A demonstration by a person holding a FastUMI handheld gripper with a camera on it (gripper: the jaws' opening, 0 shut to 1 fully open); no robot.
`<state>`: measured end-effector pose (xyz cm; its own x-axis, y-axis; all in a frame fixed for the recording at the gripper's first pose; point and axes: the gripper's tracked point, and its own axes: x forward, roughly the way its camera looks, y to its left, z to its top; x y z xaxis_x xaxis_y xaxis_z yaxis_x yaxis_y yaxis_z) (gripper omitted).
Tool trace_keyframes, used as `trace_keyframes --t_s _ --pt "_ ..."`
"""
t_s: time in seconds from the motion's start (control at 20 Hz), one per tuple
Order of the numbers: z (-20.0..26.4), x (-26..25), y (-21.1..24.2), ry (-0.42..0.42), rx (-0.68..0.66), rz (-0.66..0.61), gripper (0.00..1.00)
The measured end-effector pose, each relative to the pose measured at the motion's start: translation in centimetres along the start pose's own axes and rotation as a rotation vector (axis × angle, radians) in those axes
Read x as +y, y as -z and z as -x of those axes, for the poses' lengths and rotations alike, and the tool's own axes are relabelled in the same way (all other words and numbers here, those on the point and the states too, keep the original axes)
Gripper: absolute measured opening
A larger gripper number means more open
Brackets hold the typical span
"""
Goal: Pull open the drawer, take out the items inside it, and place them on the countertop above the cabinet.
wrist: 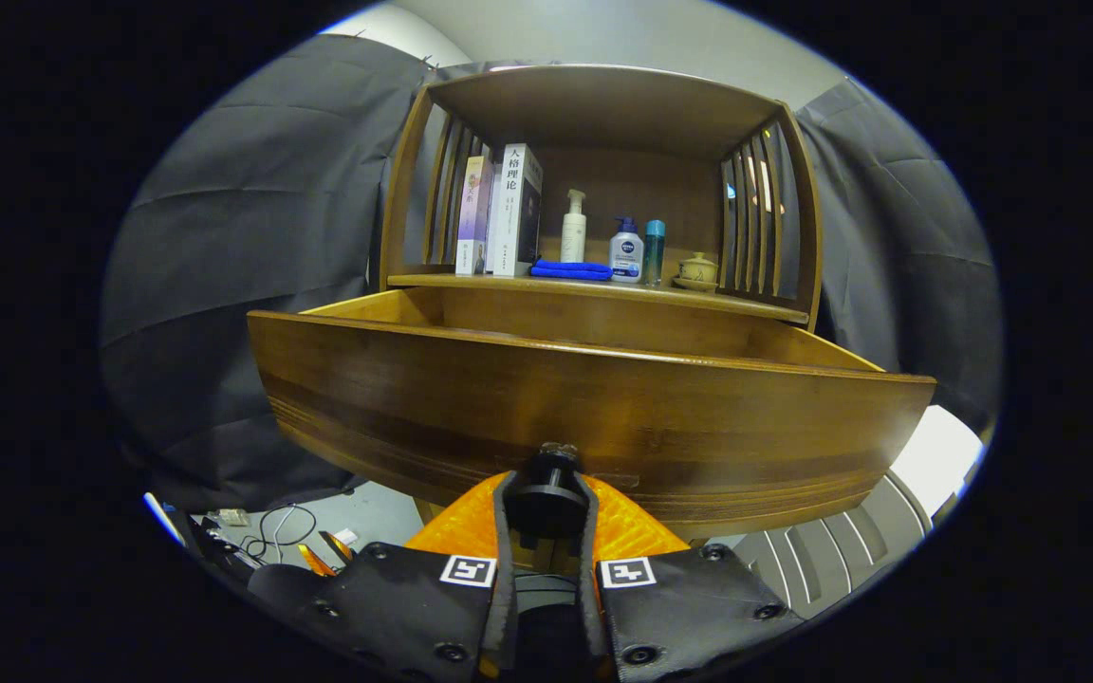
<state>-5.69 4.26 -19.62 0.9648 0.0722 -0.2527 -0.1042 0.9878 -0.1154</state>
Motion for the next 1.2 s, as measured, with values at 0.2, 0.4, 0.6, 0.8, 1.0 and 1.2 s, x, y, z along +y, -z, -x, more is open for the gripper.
trace_keyframes --t_s 0.2,0.4,0.6,0.8,1.0,1.2 --pt "0.1 0.2 0.2 -0.015 0.009 0.000 0.33" --pt "1.9 -0.3 -1.1 -0.049 -0.013 -0.002 0.71" --pt "4.0 -2.2 -4.5 -0.049 -0.090 -0.001 1.00" --pt "4.8 -4.2 -8.4 -0.019 -0.154 0.005 1.00" --pt "4.6 -6.4 -12.3 -0.004 -0.193 -0.015 1.00" --pt "3.2 -8.1 -15.2 -0.012 -0.183 -0.100 1.00"
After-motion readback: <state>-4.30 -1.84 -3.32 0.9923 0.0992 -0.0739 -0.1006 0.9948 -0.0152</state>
